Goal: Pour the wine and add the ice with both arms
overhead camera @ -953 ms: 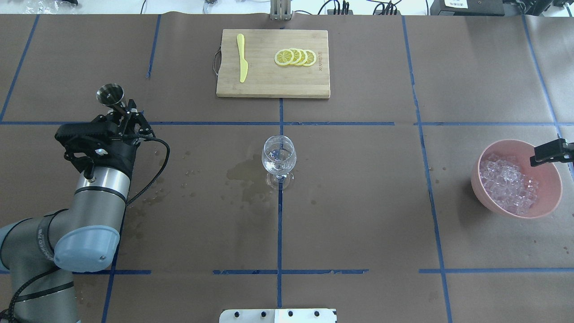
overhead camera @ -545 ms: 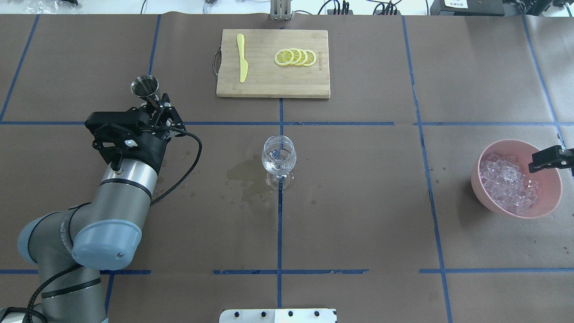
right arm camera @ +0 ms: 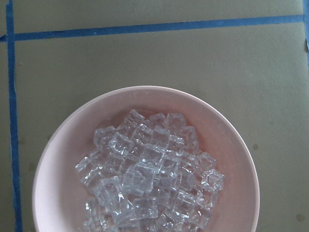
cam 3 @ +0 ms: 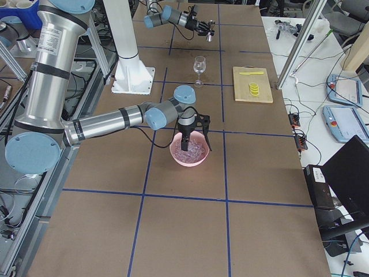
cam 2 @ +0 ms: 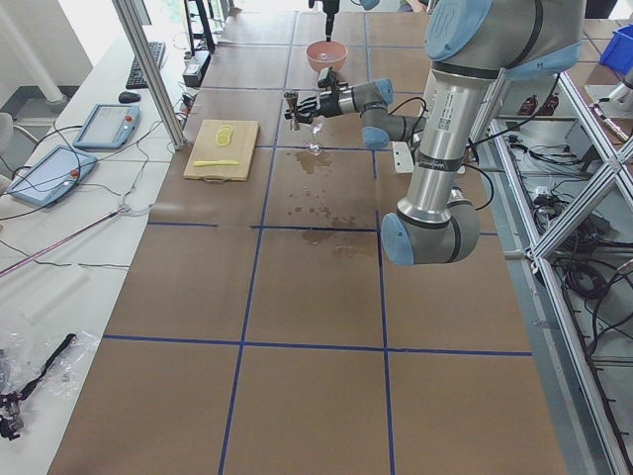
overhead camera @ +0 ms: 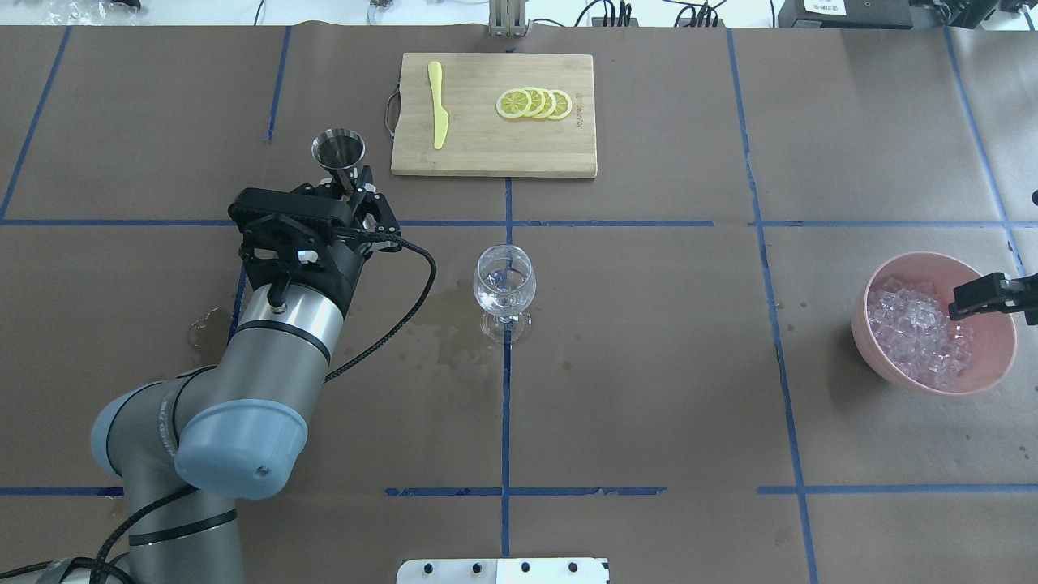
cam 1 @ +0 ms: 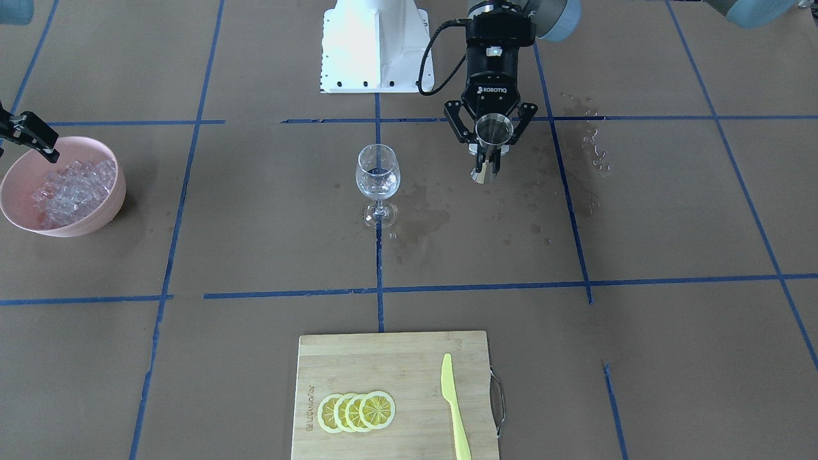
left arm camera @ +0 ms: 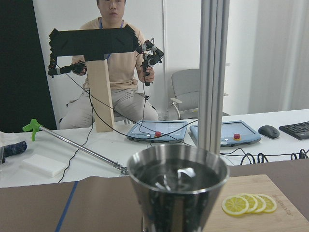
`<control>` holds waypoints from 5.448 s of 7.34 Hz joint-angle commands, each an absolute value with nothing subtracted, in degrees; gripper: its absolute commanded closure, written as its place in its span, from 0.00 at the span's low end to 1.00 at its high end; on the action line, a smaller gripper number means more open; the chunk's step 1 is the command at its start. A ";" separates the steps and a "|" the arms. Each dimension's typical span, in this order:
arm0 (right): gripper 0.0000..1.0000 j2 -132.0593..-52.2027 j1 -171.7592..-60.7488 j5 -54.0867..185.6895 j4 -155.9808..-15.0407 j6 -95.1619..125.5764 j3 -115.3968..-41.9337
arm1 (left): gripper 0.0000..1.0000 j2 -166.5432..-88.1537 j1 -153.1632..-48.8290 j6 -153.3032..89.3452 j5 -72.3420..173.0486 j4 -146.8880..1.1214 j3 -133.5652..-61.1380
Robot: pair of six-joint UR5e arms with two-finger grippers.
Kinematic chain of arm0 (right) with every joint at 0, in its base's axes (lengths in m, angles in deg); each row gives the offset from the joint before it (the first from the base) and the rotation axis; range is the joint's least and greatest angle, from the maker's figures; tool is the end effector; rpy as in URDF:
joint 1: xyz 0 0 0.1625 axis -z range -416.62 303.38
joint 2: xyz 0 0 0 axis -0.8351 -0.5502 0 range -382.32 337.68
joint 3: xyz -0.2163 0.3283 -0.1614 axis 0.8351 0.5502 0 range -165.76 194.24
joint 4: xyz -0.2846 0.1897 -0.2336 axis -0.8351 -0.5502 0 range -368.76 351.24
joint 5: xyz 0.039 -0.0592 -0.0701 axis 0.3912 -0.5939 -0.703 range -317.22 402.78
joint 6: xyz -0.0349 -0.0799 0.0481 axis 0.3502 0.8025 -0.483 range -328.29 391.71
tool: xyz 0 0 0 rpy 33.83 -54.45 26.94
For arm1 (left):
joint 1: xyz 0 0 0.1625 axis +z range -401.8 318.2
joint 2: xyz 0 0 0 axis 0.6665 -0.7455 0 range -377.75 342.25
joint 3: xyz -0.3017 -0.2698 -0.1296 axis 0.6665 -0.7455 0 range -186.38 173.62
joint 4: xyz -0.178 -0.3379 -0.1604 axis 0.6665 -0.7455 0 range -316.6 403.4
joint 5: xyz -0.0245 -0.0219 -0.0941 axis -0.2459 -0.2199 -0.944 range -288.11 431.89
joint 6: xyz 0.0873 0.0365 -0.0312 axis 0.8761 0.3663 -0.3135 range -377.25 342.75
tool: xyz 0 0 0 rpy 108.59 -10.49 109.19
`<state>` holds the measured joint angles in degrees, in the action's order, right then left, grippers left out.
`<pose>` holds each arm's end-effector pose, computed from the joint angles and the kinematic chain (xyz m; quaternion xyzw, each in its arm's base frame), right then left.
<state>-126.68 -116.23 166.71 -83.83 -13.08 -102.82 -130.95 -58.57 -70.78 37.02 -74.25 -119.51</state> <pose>-0.1373 -0.3876 0.5149 0.0082 -0.3640 0.0473 0.9302 0.4363 -0.3561 0.1895 0.5694 0.3112 -0.1531 0.7453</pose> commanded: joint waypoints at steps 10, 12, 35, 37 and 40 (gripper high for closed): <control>0.00 -123.49 -113.14 166.71 -79.25 -20.06 -101.16 | 1.00 -137.72 -52.00 -48.66 37.61 -74.11 -113.26; 0.00 -123.49 -113.22 166.71 -79.25 -20.06 -101.16 | 1.00 -137.81 -52.00 -38.13 41.19 -74.03 -113.08; 0.00 -123.49 -113.22 166.71 -79.34 -20.06 -101.51 | 1.00 -138.25 -51.82 -7.05 46.40 -70.77 -111.32; 0.00 -123.49 -113.22 166.71 -79.25 -20.06 -101.60 | 1.00 -138.43 -51.73 -13.77 46.31 -71.65 -111.50; 0.00 -122.53 -113.22 166.71 -79.25 -20.15 -101.51 | 1.00 -137.82 -51.99 -24.18 46.22 -72.09 -112.11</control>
